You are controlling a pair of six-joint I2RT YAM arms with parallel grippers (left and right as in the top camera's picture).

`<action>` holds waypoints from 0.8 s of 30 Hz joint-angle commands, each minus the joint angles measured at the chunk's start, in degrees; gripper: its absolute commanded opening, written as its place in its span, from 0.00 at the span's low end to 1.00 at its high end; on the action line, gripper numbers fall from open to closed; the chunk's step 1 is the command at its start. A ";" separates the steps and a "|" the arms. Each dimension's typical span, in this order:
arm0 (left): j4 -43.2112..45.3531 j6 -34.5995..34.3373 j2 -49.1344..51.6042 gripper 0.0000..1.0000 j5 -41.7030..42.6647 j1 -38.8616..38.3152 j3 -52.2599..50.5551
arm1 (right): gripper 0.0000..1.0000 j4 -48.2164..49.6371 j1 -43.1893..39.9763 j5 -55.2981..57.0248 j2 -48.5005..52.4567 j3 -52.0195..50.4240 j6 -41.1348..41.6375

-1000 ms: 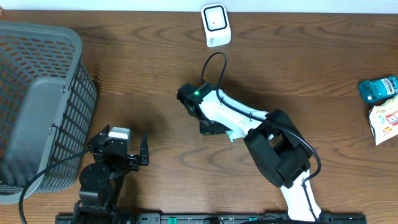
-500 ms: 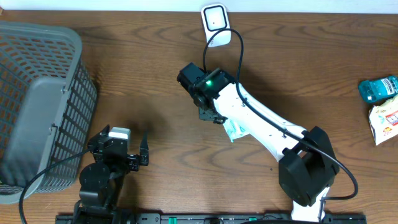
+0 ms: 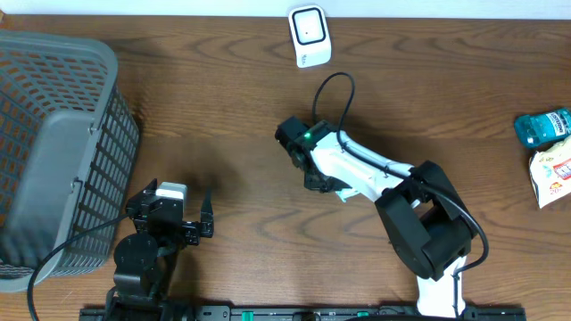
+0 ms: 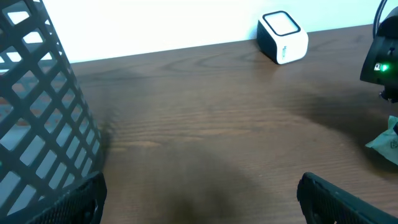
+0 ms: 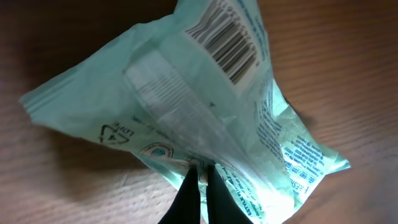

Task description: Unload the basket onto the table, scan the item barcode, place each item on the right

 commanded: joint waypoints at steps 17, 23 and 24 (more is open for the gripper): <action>0.07 -0.04 -0.11 0.98 0.07 0.02 -0.07 | 0.01 -0.02 -2.19 5.22 -7.30 3.98 -3.52; 0.07 -0.07 -0.11 0.98 0.07 0.02 -0.07 | 0.01 5.70 -3.80 4.72 -0.90 -1.29 -2.27; 0.07 -0.04 -0.11 0.98 0.07 0.02 -0.07 | 0.01 5.81 -3.96 3.72 0.55 -1.64 -2.27</action>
